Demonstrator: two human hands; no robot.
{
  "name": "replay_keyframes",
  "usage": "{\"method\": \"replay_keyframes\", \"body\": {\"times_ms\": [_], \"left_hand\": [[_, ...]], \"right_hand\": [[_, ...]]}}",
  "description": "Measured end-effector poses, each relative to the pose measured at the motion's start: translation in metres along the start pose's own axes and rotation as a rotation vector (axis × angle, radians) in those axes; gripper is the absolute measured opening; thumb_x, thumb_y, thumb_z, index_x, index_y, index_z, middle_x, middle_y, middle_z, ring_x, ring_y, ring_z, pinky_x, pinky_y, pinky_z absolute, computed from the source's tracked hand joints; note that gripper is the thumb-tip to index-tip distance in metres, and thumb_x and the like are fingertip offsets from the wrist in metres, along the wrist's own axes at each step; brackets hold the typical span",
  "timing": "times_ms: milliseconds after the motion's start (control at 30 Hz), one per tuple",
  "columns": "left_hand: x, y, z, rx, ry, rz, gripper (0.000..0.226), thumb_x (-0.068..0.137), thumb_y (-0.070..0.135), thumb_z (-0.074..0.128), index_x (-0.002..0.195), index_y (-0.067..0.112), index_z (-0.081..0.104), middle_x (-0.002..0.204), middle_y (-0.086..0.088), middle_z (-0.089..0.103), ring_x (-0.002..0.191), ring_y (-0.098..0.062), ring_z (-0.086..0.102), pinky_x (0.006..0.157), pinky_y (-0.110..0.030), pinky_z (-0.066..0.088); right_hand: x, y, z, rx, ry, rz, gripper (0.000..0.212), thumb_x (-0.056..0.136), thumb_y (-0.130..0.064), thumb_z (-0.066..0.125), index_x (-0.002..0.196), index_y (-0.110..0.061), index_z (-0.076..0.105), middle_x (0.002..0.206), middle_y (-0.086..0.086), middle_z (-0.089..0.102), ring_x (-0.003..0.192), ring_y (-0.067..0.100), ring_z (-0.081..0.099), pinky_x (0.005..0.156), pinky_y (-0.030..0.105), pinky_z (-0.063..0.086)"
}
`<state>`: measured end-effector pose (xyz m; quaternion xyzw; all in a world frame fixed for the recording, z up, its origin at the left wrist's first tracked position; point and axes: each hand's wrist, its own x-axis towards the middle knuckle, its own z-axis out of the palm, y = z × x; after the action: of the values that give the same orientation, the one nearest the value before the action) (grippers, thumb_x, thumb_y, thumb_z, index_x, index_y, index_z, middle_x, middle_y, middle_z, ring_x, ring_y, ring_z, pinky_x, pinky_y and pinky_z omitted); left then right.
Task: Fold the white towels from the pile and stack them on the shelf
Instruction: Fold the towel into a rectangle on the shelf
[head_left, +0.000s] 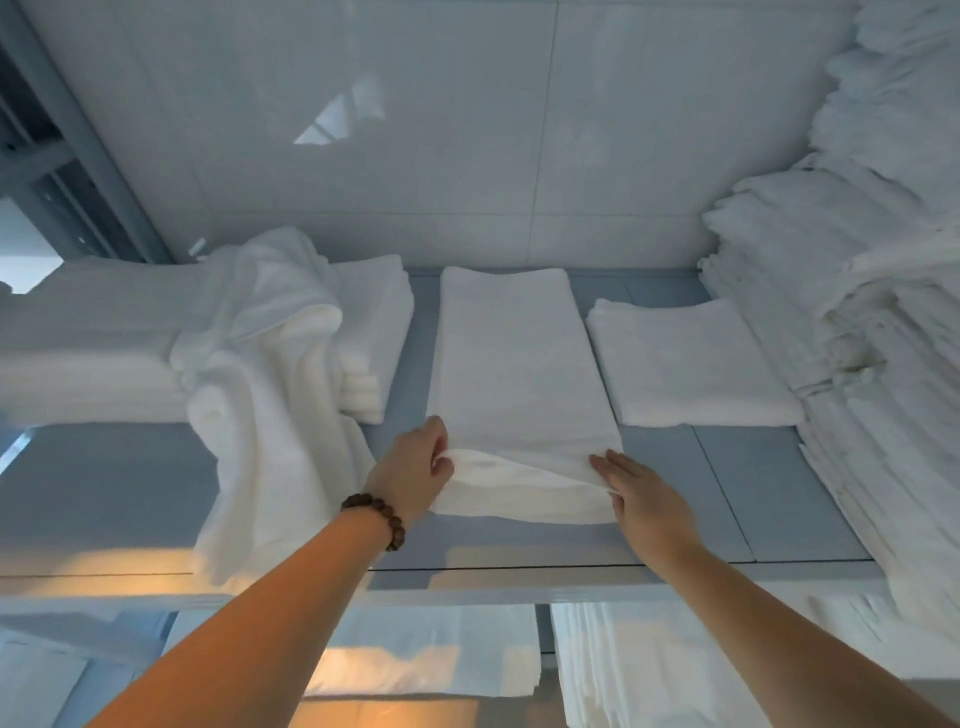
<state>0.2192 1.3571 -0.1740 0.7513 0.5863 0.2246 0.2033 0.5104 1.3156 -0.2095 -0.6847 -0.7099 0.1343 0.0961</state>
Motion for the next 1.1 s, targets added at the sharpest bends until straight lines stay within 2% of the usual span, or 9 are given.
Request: {"method": "replay_keyframes", "body": {"times_ms": [133, 233, 333, 467, 667, 767, 900, 1000, 1100], "left_hand": [[-0.002, 0.002, 0.01, -0.109, 0.225, -0.181, 0.018, 0.084, 0.005, 0.048, 0.08, 0.019, 0.037, 0.062, -0.001, 0.046, 0.054, -0.016, 0.047, 0.047, -0.028, 0.037], [-0.005, 0.004, 0.02, -0.302, 0.146, -0.324, 0.017, 0.091, 0.01, 0.044, 0.102, 0.023, 0.045, 0.073, -0.006, 0.057, 0.06, -0.02, 0.065, 0.054, -0.034, 0.053], [-0.005, 0.003, 0.027, -0.481, 0.097, -0.373, 0.037, 0.093, 0.009, 0.043, 0.119, 0.034, 0.049, 0.073, -0.007, 0.056, 0.057, -0.016, 0.065, 0.049, -0.017, 0.049], [0.002, 0.005, 0.02, -0.547, 0.205, -0.34, 0.046, 0.088, -0.003, 0.044, 0.105, 0.034, 0.065, 0.062, 0.005, 0.043, 0.058, -0.01, 0.052, 0.067, -0.021, 0.057], [0.009, 0.024, 0.004, -0.711, 0.186, -0.281, 0.044, 0.087, -0.009, 0.044, 0.094, 0.026, 0.069, 0.108, 0.0, 0.061, 0.076, -0.006, 0.068, 0.065, -0.022, 0.057], [0.013, 0.029, -0.001, -0.732, 0.178, -0.295, 0.039, 0.088, -0.009, 0.044, 0.097, 0.02, 0.068, 0.114, -0.006, 0.06, 0.08, -0.013, 0.069, 0.064, -0.022, 0.057], [0.018, 0.04, -0.006, -0.736, 0.163, -0.29, 0.035, 0.089, -0.006, 0.045, 0.099, 0.019, 0.067, 0.114, -0.007, 0.06, 0.07, -0.015, 0.071, 0.063, -0.02, 0.057], [0.02, 0.048, -0.012, -0.709, 0.167, -0.256, 0.035, 0.089, -0.006, 0.045, 0.099, 0.018, 0.067, 0.111, -0.006, 0.06, 0.067, -0.013, 0.07, 0.062, -0.018, 0.056], [0.019, 0.05, -0.019, -0.655, 0.148, -0.202, 0.035, 0.09, -0.003, 0.045, 0.1, 0.021, 0.067, 0.111, -0.001, 0.059, 0.067, -0.01, 0.07, 0.061, -0.015, 0.054]], "right_hand": [[-0.006, -0.001, 0.007, -0.017, 0.013, 0.053, 0.052, 0.097, -0.013, 0.037, 0.145, -0.031, 0.031, 0.154, -0.008, 0.026, 0.139, 0.016, 0.03, 0.11, 0.028, 0.031], [-0.007, -0.002, 0.01, -0.021, -0.01, 0.062, 0.048, 0.099, -0.033, 0.038, 0.146, -0.031, 0.027, 0.156, -0.007, 0.022, 0.14, 0.017, 0.027, 0.111, 0.029, 0.029], [-0.008, 0.0, 0.012, -0.006, -0.02, 0.094, 0.053, 0.096, -0.044, 0.04, 0.146, -0.03, 0.028, 0.155, -0.005, 0.024, 0.139, 0.02, 0.029, 0.111, 0.031, 0.031], [-0.005, -0.004, 0.012, -0.03, 0.084, 0.073, 0.048, 0.095, -0.03, 0.048, 0.141, -0.02, 0.039, 0.147, 0.003, 0.04, 0.129, 0.026, 0.041, 0.105, 0.034, 0.036], [-0.008, -0.019, 0.005, -0.004, 0.297, -0.009, 0.036, 0.073, 0.002, 0.066, 0.107, -0.005, 0.06, 0.106, 0.011, 0.065, 0.089, 0.036, 0.062, 0.08, 0.04, 0.048], [-0.013, -0.023, 0.001, -0.076, 0.417, -0.236, 0.038, 0.063, 0.008, 0.071, 0.09, -0.011, 0.052, 0.113, 0.015, 0.062, 0.095, 0.037, 0.062, 0.084, 0.045, 0.051], [-0.014, -0.034, 0.001, -0.315, 0.285, -0.459, 0.061, 0.062, -0.002, 0.073, 0.117, -0.022, 0.058, 0.142, 0.018, 0.044, 0.127, 0.037, 0.046, 0.102, 0.057, 0.039], [-0.006, -0.042, -0.005, -0.431, 0.187, -0.245, 0.069, 0.076, -0.012, 0.067, 0.137, -0.033, 0.043, 0.157, 0.018, -0.002, 0.144, 0.038, 0.009, 0.111, 0.064, 0.014], [-0.001, -0.04, -0.008, -0.511, 0.045, -0.06, 0.071, 0.088, -0.008, 0.046, 0.145, -0.041, 0.018, 0.139, 0.012, -0.048, 0.135, 0.038, -0.036, 0.106, 0.066, -0.016]]}}
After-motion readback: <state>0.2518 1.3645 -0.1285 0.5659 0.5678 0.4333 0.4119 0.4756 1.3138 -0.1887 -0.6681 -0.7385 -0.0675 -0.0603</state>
